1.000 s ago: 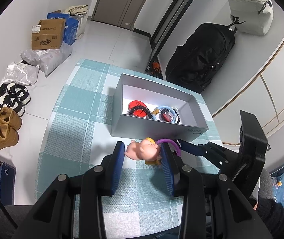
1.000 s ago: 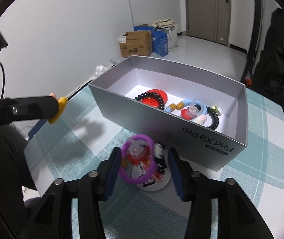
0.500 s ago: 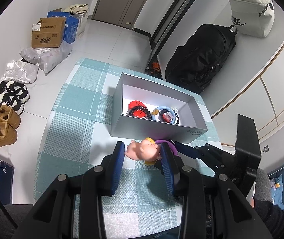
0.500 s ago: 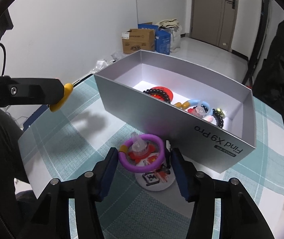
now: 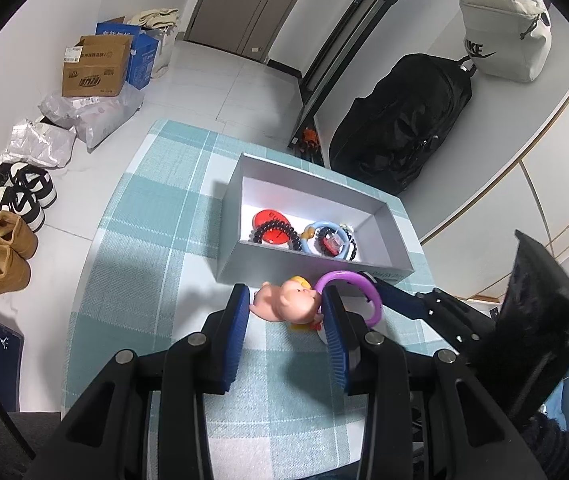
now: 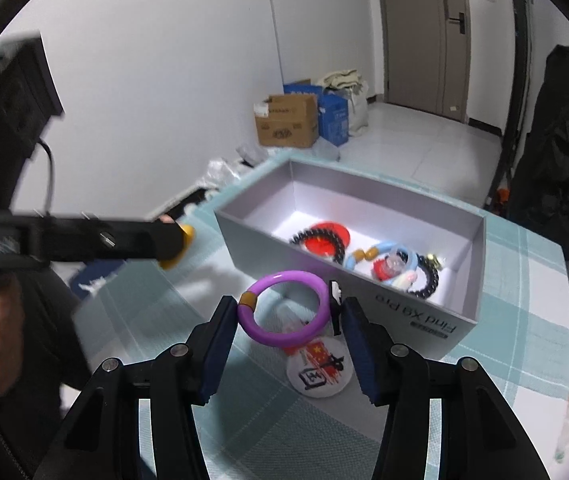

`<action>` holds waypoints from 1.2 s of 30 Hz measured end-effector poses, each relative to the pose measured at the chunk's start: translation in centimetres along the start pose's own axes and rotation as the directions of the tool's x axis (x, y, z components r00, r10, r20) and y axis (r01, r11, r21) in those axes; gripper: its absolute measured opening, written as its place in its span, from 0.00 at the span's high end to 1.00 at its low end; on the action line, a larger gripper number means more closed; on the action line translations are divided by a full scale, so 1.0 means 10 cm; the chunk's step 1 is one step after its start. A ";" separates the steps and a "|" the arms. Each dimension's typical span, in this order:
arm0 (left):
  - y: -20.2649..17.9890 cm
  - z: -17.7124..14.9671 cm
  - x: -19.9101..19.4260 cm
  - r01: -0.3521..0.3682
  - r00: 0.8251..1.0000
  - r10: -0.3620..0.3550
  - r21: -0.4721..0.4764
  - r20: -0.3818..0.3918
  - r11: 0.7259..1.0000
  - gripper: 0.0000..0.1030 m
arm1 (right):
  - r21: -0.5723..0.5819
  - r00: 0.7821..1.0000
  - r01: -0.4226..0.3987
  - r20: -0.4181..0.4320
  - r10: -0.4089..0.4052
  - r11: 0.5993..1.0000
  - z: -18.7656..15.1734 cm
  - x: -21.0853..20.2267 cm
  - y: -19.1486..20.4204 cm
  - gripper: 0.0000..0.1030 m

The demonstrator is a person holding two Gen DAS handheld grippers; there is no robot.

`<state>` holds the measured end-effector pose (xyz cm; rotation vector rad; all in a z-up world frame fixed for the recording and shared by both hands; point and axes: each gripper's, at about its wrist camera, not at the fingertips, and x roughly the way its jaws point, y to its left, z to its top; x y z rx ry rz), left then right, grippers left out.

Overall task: Organize jewelry
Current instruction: 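Carry the pig figure and purple ring into the box and open both grippers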

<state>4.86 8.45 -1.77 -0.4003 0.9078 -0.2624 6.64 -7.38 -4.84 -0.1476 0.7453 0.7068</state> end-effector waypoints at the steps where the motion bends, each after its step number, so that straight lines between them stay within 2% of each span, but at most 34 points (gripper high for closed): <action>1: -0.01 0.01 0.00 -0.002 1.000 0.002 0.005 0.002 1.000 0.70 | 0.012 1.000 -0.008 0.015 0.008 1.000 0.02 -0.04 -0.02 0.49; 6: -0.10 0.07 0.06 -0.021 1.000 0.021 0.047 0.004 0.999 0.70 | 0.061 0.996 -0.060 0.068 0.056 0.996 0.11 -0.17 -0.15 0.49; 12: -0.20 0.27 0.20 -0.021 1.000 0.020 0.081 0.010 0.996 0.70 | 0.086 0.988 -0.077 0.140 0.064 0.993 0.26 -0.30 -0.25 0.49; 21: -0.29 0.46 0.47 0.002 1.000 0.001 0.096 -0.025 0.995 0.70 | 0.163 0.981 -0.095 0.183 0.064 0.982 0.42 -0.32 -0.55 0.49; 27: -0.34 0.54 0.62 0.004 0.999 0.002 0.133 -0.045 0.991 0.70 | 0.198 0.981 -0.092 0.185 0.055 0.976 0.47 -0.28 -0.71 0.49; 36: -0.33 0.65 0.83 0.032 0.996 -0.021 0.129 -0.085 0.991 0.70 | 0.229 0.987 -0.076 0.157 0.041 0.971 0.53 -0.14 -0.86 0.49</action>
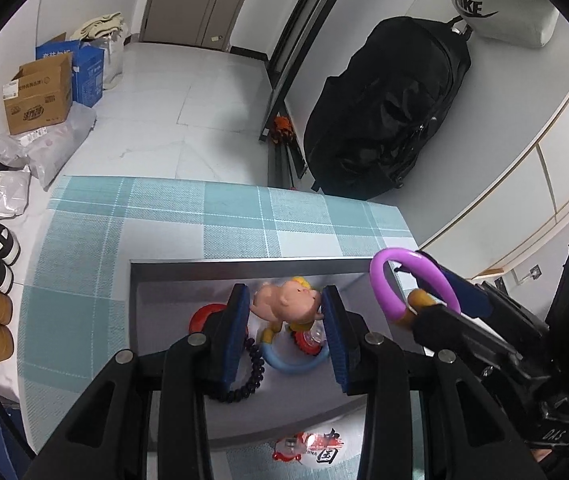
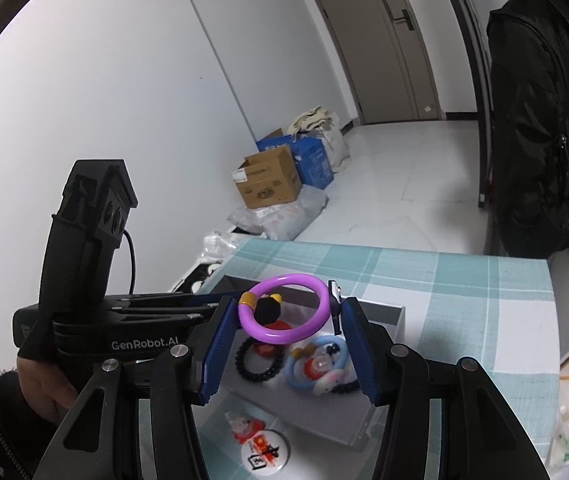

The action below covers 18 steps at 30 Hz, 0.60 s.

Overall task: Organize jewelry
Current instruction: 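Carry the pig figure and purple ring into the box and open both grippers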

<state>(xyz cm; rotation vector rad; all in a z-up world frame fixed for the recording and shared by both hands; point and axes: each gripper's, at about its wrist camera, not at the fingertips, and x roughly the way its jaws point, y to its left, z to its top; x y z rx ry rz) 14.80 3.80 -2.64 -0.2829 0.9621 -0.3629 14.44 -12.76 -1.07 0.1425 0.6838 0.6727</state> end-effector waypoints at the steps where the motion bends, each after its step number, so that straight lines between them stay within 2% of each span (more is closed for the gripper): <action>1: 0.00 0.00 0.02 0.005 1.000 -0.005 -0.001 -0.005 1.000 0.70 | 0.004 1.000 0.002 -0.003 -0.002 1.000 0.01 0.01 -0.01 0.49; 12: 0.00 0.03 0.11 0.027 0.999 -0.028 -0.012 -0.025 1.000 0.69 | 0.040 0.998 0.020 -0.059 -0.017 0.999 0.00 0.14 -0.14 0.48; 13: 0.00 0.03 0.13 0.026 0.999 -0.027 -0.017 -0.038 1.000 0.67 | 0.045 0.998 0.024 -0.063 -0.021 0.999 -0.01 0.15 -0.15 0.48; 14: 0.02 0.03 0.14 0.038 0.998 -0.040 -0.030 -0.052 0.999 0.59 | 0.051 0.998 0.028 -0.063 -0.025 0.998 -0.01 0.15 -0.16 0.46; 15: 0.04 0.02 0.14 0.056 0.997 -0.058 -0.044 -0.054 0.997 0.56 | 0.059 0.998 0.020 -0.060 -0.016 0.998 -0.01 0.14 -0.17 0.41; 18: 0.07 0.03 0.07 0.106 0.994 -0.108 -0.076 -0.025 0.991 0.51 | 0.071 1.000 0.008 -0.015 -0.007 0.997 0.00 0.02 -0.17 0.28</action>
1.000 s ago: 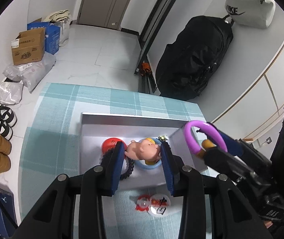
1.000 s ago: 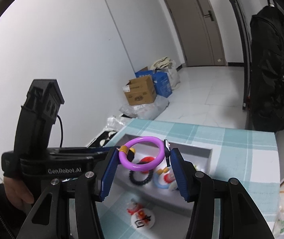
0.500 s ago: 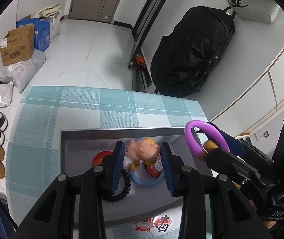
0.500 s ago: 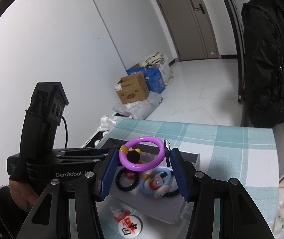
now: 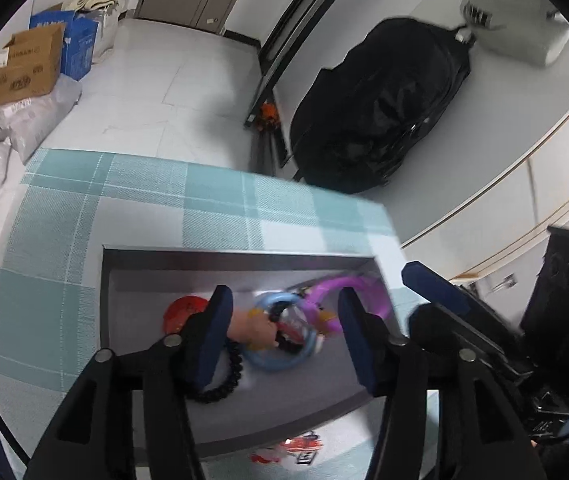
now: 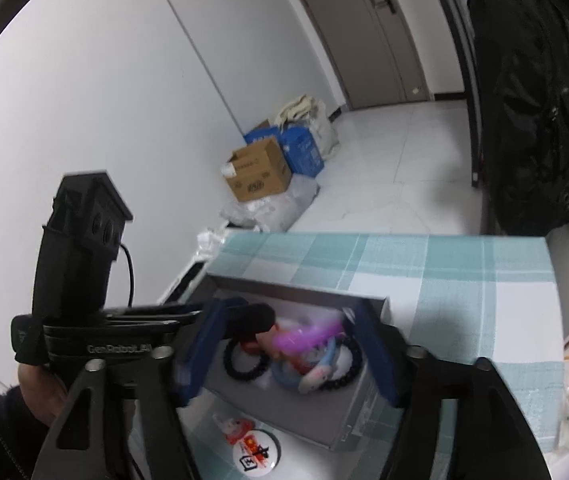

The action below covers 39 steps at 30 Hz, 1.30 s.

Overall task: Organize jewelry
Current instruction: 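Carry the pig figure and purple ring into the box and open both grippers, then withdraw both grippers from the box toward the white badge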

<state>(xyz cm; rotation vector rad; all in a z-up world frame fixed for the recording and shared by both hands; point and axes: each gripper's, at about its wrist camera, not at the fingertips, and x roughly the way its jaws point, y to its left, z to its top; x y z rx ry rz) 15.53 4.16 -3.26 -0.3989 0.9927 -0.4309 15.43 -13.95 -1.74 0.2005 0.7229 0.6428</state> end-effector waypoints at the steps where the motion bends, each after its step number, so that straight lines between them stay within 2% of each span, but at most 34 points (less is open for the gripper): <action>1: -0.02 0.00 -0.03 -0.008 1.000 0.008 0.008 0.013 1.000 0.48 | 0.002 1.000 -0.010 0.022 0.009 1.000 0.01 -0.05 0.00 0.27; 2: -0.04 -0.01 -0.06 -0.030 0.999 0.030 0.022 0.028 0.999 0.43 | 0.003 0.999 -0.016 0.041 0.016 1.000 0.01 -0.09 0.00 0.27; 3: -0.05 -0.02 -0.08 -0.050 0.998 0.048 0.034 0.042 0.998 0.42 | 0.002 0.998 -0.020 0.052 0.020 1.000 0.02 -0.12 0.00 0.27; 10: -0.07 -0.10 -0.16 -0.065 0.995 0.062 0.038 0.072 0.997 0.41 | -0.005 0.998 0.003 0.064 -0.003 1.000 0.00 -0.17 0.03 0.25; 20: -0.15 -0.28 -0.37 -0.121 0.984 0.109 0.086 0.140 0.989 0.41 | -0.014 0.996 0.039 0.087 -0.037 0.999 -0.06 -0.26 0.04 0.15; 26: -0.14 -0.43 -0.50 -0.127 0.979 0.115 0.062 0.167 0.990 0.41 | -0.024 0.996 0.055 0.073 -0.053 0.998 -0.15 -0.27 0.06 0.12; 29: -0.15 -0.50 -0.55 -0.153 0.973 0.140 0.060 0.183 0.986 0.41 | -0.040 0.996 0.058 0.067 -0.055 0.998 -0.22 -0.29 0.10 0.11; 36: -0.08 -0.69 -0.47 -0.188 0.976 0.179 0.070 0.124 0.980 0.39 | -0.080 0.998 0.059 0.035 -0.057 0.995 -0.41 -0.32 0.20 0.08; 39: -0.08 -0.75 -0.42 -0.181 0.980 0.173 0.087 0.094 0.980 0.38 | -0.088 0.998 0.057 0.029 -0.054 0.995 -0.48 -0.36 0.23 0.07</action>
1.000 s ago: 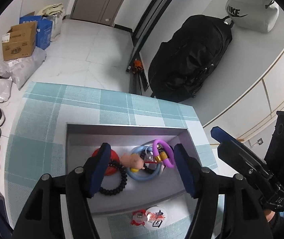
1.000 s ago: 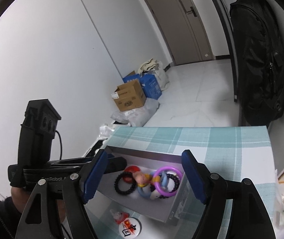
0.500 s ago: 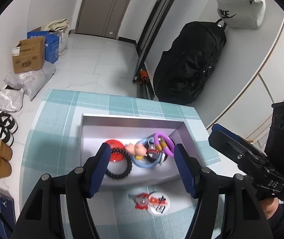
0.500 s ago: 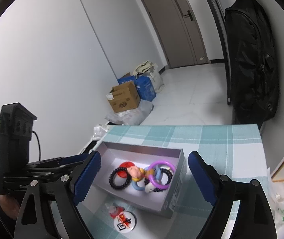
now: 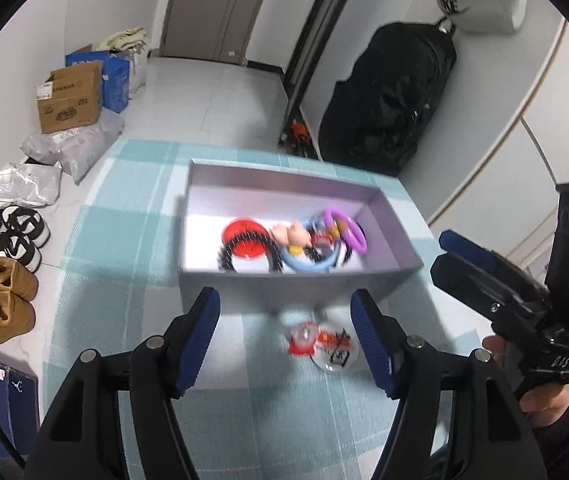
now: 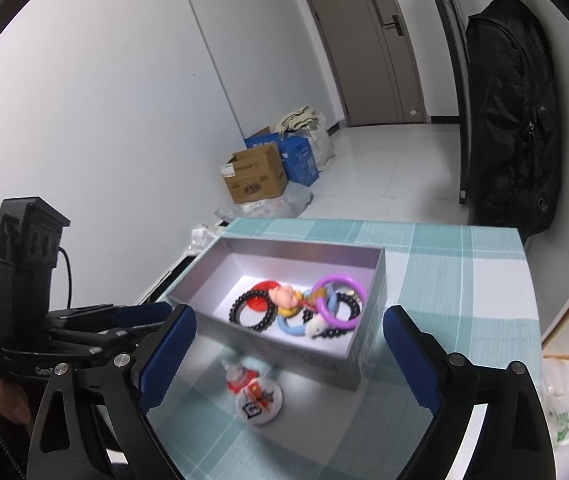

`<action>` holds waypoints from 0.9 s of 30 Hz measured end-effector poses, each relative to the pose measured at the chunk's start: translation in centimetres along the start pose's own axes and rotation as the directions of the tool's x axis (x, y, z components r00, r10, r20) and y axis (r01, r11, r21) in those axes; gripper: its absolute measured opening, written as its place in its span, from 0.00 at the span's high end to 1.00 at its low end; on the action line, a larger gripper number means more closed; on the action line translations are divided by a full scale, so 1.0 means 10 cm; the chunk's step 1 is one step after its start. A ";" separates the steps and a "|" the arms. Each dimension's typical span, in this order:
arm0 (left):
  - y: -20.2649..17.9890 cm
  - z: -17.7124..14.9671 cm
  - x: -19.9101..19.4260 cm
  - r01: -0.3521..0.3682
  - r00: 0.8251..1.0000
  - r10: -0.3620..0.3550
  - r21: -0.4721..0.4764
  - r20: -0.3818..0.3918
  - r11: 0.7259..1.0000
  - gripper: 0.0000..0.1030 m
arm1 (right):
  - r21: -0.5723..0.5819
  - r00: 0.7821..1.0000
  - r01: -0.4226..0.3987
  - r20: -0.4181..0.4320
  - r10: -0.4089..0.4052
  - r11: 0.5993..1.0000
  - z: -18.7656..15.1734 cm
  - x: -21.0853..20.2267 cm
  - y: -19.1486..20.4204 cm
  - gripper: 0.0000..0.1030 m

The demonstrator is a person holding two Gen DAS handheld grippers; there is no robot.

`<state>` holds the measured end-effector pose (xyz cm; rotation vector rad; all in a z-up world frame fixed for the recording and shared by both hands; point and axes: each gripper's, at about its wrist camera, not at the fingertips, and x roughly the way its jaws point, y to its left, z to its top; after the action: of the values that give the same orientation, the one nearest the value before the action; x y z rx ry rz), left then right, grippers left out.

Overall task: Organize jewelry
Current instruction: 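Withdraw both grippers from the box toward the white badge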

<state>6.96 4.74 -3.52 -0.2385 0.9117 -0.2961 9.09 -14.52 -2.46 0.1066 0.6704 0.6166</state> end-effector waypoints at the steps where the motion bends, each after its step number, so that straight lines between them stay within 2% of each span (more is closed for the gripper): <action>1: 0.00 -0.02 0.03 0.000 1.000 0.000 0.002 -0.015 1.000 0.37 | -0.002 1.000 0.002 -0.003 -0.002 1.000 -0.02 -0.01 0.00 0.06; 9: -0.04 -0.13 0.25 0.008 0.994 -0.006 0.016 -0.108 1.000 0.35 | -0.039 0.997 0.046 -0.067 -0.048 0.998 -0.23 -0.02 -0.04 0.05; 13: -0.15 -0.18 0.35 -0.038 0.988 0.046 0.060 -0.144 0.997 0.35 | -0.033 0.992 0.049 -0.113 -0.052 0.998 -0.30 0.01 -0.08 0.05; 17: -0.14 -0.19 0.38 -0.045 0.987 0.055 0.065 -0.150 0.997 0.35 | -0.035 0.987 0.073 -0.144 -0.078 0.997 -0.36 0.04 -0.12 0.05; 22: -0.13 -0.17 0.37 0.015 0.990 -0.009 0.046 -0.141 0.999 0.35 | -0.031 0.982 0.097 -0.161 -0.100 0.995 -0.40 0.04 -0.16 0.05; 27: -0.18 -0.16 0.43 0.032 0.989 -0.026 0.038 -0.147 0.999 0.36 | -0.049 0.976 0.119 -0.177 -0.126 0.992 -0.42 0.04 -0.18 0.05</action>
<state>7.91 1.45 -7.02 -0.1949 1.0468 -0.3620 7.65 -16.13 -6.53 -0.0267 0.8335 0.5241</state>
